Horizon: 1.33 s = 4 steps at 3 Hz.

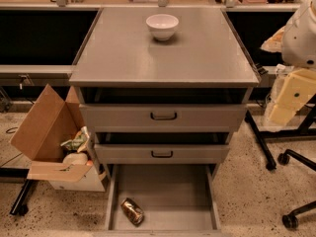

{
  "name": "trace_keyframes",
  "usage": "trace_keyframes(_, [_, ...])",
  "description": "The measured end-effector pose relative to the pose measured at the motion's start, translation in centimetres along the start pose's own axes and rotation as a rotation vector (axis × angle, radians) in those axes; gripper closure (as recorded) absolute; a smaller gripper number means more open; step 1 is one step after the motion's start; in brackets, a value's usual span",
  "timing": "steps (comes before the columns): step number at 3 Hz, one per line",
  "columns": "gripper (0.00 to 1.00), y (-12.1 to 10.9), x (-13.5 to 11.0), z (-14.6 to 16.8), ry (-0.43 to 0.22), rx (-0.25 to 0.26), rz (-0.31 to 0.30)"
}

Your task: Pick orange can from bottom drawer and place on counter

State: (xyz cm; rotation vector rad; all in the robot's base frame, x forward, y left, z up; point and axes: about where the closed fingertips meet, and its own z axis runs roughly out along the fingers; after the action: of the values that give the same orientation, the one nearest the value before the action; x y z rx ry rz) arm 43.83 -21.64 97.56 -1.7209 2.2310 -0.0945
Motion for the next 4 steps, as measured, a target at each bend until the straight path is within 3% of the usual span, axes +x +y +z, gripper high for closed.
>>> trace_keyframes(1, [0.0, 0.0, 0.0, 0.1, -0.006, 0.0, 0.003])
trace_keyframes(3, [0.0, 6.0, -3.4, 14.1, -0.176, -0.196, 0.124])
trace_keyframes(4, [0.0, 6.0, -3.4, 14.1, -0.176, -0.196, 0.124])
